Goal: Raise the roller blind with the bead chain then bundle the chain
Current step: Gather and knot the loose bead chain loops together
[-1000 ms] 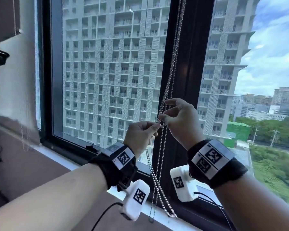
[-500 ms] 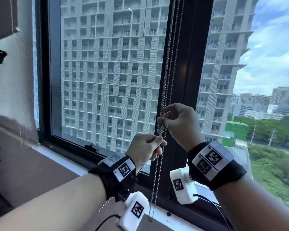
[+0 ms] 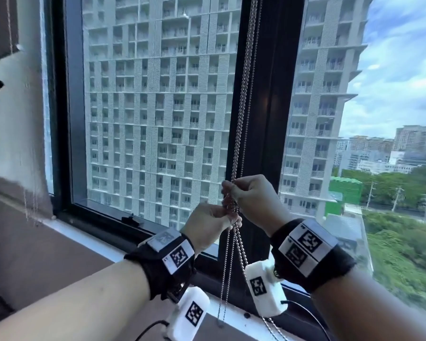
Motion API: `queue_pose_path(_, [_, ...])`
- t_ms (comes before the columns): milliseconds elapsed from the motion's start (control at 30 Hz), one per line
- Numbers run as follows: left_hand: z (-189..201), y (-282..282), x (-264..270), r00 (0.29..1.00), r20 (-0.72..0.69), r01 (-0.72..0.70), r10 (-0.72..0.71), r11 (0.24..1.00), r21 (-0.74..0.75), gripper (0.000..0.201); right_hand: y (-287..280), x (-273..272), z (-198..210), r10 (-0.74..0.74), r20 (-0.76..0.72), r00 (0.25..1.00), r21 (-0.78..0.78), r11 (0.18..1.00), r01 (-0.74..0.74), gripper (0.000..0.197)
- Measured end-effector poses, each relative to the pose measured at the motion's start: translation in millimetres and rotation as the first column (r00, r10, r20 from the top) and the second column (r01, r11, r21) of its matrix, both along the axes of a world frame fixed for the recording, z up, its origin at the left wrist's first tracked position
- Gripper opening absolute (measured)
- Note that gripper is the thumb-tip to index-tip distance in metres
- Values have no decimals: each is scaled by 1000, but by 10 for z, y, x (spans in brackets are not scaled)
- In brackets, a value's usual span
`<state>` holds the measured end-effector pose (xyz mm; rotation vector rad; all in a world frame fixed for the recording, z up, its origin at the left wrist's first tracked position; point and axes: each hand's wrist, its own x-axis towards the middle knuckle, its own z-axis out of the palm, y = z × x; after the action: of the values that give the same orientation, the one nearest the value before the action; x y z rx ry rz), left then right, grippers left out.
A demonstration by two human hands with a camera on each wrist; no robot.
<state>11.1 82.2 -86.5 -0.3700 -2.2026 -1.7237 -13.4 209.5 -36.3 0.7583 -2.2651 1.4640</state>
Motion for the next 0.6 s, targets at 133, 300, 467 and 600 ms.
queue_pose_path(133, [95,-39,38,995,-74,-62,61,998,-8,27,-30,-14,-65,-2,5,1000,-52,999,3,31])
queue_pose_path(300, [431,-23,31,970,-208,-103,127,987,125,23,-65,9,-110,177,125,976,-250,958,-142,32])
queue_pose_path(467, [712,12,17,976,-209,-7,60,969,245,20,-114,25,-182,311,245,918,-247,936,-251,40])
queue_pose_path(600, [714,-59,13,976,-214,38,27,955,293,20,-42,23,-231,361,294,885,-250,923,-293,35])
